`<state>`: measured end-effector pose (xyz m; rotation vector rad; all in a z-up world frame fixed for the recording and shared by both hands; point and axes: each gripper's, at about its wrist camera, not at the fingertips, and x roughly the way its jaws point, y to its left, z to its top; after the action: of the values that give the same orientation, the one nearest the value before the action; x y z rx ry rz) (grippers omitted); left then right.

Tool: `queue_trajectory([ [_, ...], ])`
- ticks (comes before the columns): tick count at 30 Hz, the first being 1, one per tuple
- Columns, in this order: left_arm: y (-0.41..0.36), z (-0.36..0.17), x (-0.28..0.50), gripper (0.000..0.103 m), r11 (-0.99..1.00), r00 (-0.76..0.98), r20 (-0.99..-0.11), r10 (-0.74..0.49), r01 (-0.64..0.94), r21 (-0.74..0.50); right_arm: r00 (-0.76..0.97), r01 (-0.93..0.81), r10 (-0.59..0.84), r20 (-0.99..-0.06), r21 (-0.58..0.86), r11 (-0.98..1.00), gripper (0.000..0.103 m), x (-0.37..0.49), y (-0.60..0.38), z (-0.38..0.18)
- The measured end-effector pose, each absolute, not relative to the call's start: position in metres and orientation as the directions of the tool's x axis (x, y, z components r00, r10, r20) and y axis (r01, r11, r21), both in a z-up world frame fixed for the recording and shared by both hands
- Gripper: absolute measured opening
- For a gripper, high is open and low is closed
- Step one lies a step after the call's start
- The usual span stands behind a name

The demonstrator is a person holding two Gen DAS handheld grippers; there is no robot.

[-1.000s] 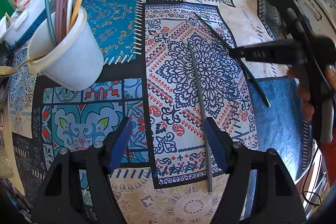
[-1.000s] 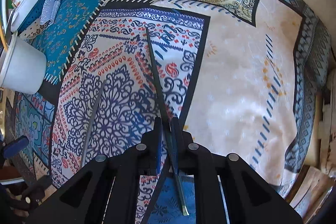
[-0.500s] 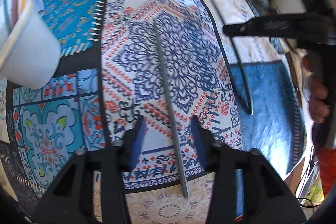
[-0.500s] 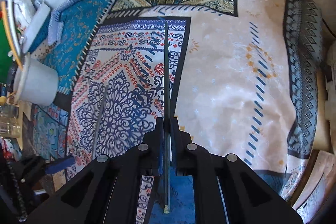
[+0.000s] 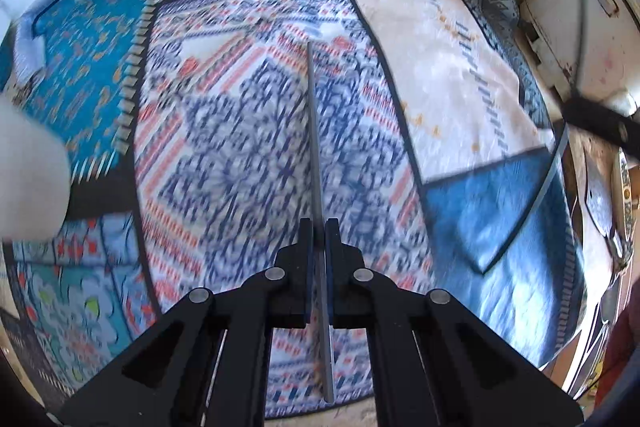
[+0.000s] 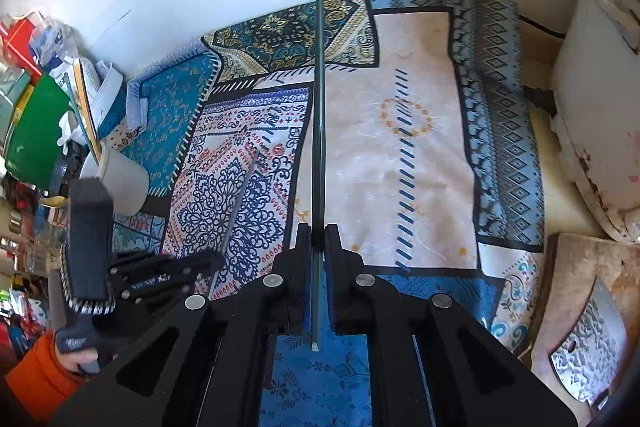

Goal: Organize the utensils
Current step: 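Lift the dark and grey chopsticks over the white cup with both tools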

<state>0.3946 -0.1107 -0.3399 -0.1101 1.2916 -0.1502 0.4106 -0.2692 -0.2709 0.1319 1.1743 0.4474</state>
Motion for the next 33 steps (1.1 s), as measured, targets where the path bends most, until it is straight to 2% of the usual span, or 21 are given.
queue_trajectory([
  [8,-0.136,-0.340,0.447,0.004,0.983,0.258,-0.949,-0.180,0.089,-0.163,0.319,-0.238,0.399,-0.860,0.334,0.912,0.006,0.403,-0.292,-0.270],
  [11,-0.149,-0.340,0.457,0.011,0.984,0.253,-0.954,-0.160,0.113,-0.135,0.323,-0.230,0.398,-0.859,0.337,0.913,0.006,0.401,-0.298,-0.268],
  [15,-0.179,-0.344,0.479,0.048,0.979,0.244,-0.956,-0.165,0.157,-0.129,0.332,-0.219,0.396,-0.856,0.339,0.915,0.006,0.399,-0.304,-0.264],
  [16,-0.188,-0.346,0.481,0.053,0.980,0.245,-0.958,-0.151,0.167,-0.111,0.335,-0.213,0.391,-0.857,0.336,0.918,0.006,0.399,-0.305,-0.263],
  [17,-0.198,-0.347,0.482,0.053,0.981,0.255,-0.961,-0.110,0.182,-0.064,0.338,-0.210,0.391,-0.856,0.336,0.918,0.006,0.398,-0.306,-0.263],
  [19,-0.214,-0.350,0.482,0.051,0.977,0.287,-0.957,-0.046,0.212,0.017,0.343,-0.204,0.393,-0.853,0.341,0.918,0.006,0.397,-0.308,-0.260],
  [21,-0.225,-0.351,0.488,0.049,0.978,0.294,-0.954,-0.054,0.206,0.008,0.349,-0.200,0.394,-0.850,0.343,0.918,0.006,0.395,-0.309,-0.258],
  [23,-0.227,-0.351,0.494,0.041,0.982,0.301,-0.952,-0.051,0.189,0.007,0.360,-0.197,0.394,-0.846,0.344,0.918,0.006,0.392,-0.311,-0.255],
  [27,-0.216,-0.346,0.502,0.006,0.987,0.308,-0.950,-0.047,0.159,0.003,0.376,-0.193,0.392,-0.840,0.343,0.919,0.006,0.387,-0.315,-0.250],
  [30,-0.206,-0.344,0.502,0.004,0.986,0.305,-0.950,-0.074,0.164,-0.024,0.384,-0.188,0.391,-0.837,0.343,0.920,0.006,0.384,-0.317,-0.248],
  [33,-0.206,-0.343,0.491,0.004,0.979,0.314,-0.948,-0.060,0.202,0.005,0.388,-0.186,0.388,-0.836,0.342,0.921,0.006,0.382,-0.316,-0.247],
])
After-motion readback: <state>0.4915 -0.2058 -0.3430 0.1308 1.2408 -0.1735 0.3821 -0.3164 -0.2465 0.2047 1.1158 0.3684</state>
